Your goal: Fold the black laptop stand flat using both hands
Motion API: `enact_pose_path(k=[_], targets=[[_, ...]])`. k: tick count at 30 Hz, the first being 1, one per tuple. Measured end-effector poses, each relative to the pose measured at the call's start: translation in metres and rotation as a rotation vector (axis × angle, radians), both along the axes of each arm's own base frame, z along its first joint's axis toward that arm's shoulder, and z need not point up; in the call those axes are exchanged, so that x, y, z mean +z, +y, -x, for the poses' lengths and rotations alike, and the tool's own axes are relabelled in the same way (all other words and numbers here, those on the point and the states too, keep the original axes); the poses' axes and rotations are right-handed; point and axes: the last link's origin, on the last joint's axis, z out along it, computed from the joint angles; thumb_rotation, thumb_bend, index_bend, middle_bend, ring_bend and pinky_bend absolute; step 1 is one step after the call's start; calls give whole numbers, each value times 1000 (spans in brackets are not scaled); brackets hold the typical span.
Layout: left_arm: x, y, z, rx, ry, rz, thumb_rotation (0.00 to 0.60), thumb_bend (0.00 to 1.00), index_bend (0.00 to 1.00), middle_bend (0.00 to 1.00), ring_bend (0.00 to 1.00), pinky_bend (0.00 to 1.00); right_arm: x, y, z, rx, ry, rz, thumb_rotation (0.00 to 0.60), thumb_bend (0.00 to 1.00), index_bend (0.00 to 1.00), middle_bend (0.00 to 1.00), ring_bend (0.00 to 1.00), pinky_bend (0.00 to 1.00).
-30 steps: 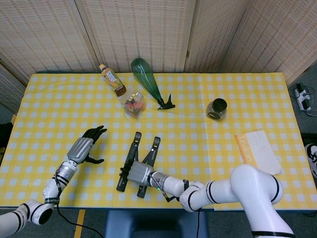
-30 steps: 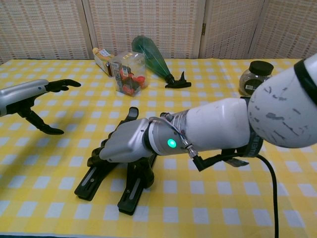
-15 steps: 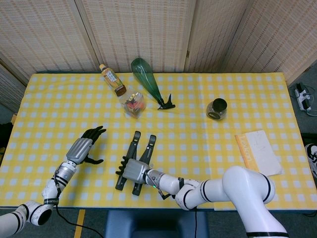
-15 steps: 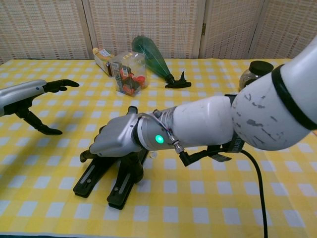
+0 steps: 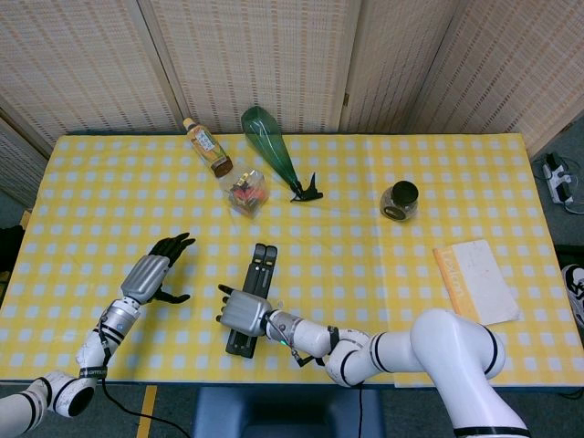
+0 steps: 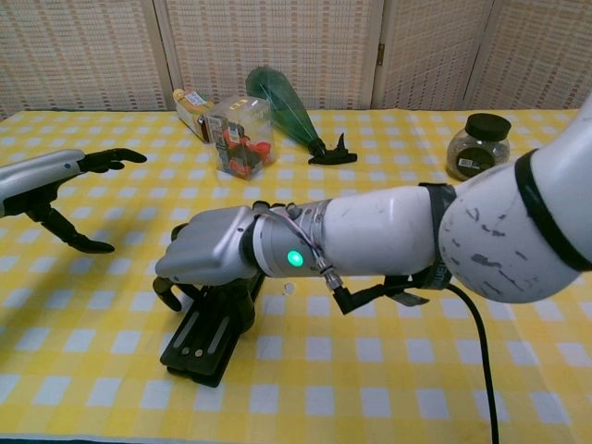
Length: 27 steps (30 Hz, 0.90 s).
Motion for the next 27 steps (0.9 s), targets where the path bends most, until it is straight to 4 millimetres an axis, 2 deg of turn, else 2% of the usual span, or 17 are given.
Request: enact_pose_path(k=[6,9,10,13,15,16,21,27], targets=[[0,0,-2,-3,-3,-3,600,171,0,0,0,0,1,-3,4,8,-53,15,600,227,429,492,319,85],[0,0,-2,-7,1,-4,600,172,0,0,0,0,1,-4,7,8,-67,18,600,228,410,451,292,84],[1,0,-2,-8,2,-6,600,171,0,0,0,0,1,-4,8,4,-70,17,600,228,367,408,264,78],[3,1,-3,-11,4,-13,600,171,0,0,0,0,2,-3,10,-2,-72,14,600,228,71,168,112,27],[5,2,-4,-15,8,-21,600,171,0,0,0,0,4,-2,10,-8,-77,10,600,228,2,58,53,3],[7,2,-4,-17,10,-25,600,170,0,0,0,0,6,-1,11,-14,-85,8,600,228,0,31,43,0],[16,4,-6,-31,24,-65,600,169,0,0,0,0,19,4,12,-42,-132,19,600,228,0,8,36,0],[34,3,-8,-36,60,-140,600,196,0,0,0,0,56,9,25,-105,-223,91,600,228,0,36,46,0]])
